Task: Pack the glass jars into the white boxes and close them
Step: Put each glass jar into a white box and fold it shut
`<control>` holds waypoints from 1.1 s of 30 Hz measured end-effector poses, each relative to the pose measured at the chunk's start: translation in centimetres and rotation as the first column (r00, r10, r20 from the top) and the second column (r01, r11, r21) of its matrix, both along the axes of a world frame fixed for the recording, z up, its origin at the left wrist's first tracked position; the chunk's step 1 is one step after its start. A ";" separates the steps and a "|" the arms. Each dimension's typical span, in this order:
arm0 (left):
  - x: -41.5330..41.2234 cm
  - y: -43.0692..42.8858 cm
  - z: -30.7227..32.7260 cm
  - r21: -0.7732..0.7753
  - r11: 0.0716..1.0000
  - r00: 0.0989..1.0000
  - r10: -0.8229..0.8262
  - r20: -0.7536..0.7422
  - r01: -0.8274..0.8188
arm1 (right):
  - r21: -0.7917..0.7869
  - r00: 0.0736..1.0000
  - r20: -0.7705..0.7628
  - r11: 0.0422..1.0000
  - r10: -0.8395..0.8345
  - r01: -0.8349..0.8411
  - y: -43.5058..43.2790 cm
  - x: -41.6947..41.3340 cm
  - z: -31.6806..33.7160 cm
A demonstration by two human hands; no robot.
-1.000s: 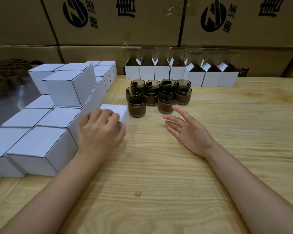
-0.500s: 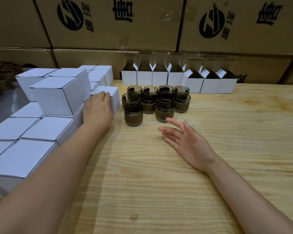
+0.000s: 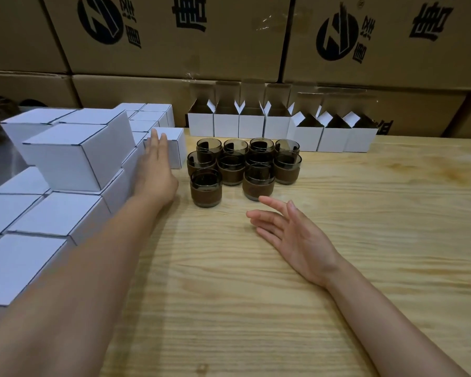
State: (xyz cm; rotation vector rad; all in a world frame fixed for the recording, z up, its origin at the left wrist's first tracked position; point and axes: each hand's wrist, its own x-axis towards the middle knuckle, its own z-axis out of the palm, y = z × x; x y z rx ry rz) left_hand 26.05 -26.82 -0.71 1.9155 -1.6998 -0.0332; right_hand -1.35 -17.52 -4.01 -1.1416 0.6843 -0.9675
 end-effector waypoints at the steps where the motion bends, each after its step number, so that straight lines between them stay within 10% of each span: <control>1: -0.8 1.1 0.0 -0.089 0.996 0.999 0.002 -0.046 -0.006 | -0.004 1.000 -0.001 1.000 -0.002 0.002 0.0 0.0 0.0; 6: -6.6 6.8 0.0 -0.403 0.914 0.958 -0.158 -0.238 0.050 | -0.018 1.000 0.006 0.999 -0.029 0.029 0.4 0.1 0.2; 13: -9.8 10.3 -3.4 0.000 0.984 0.962 -0.174 -0.209 0.178 | -0.007 0.999 0.034 0.999 -0.040 0.040 0.6 0.3 0.4; 21: -9.9 9.4 -3.3 0.071 0.988 0.981 -0.122 -0.150 0.134 | -0.054 0.984 0.028 0.982 -0.178 0.179 0.6 0.5 0.6; 27: -10.1 9.2 -3.3 0.072 0.990 0.985 -0.114 -0.129 0.124 | 0.049 0.670 0.105 0.677 -0.735 0.734 -2.8 -1.2 1.0; 33: -10.2 9.2 -3.7 0.048 0.990 0.989 -0.132 -0.062 0.135 | -0.356 0.464 -0.359 0.578 -0.810 0.734 -11.1 -6.1 1.8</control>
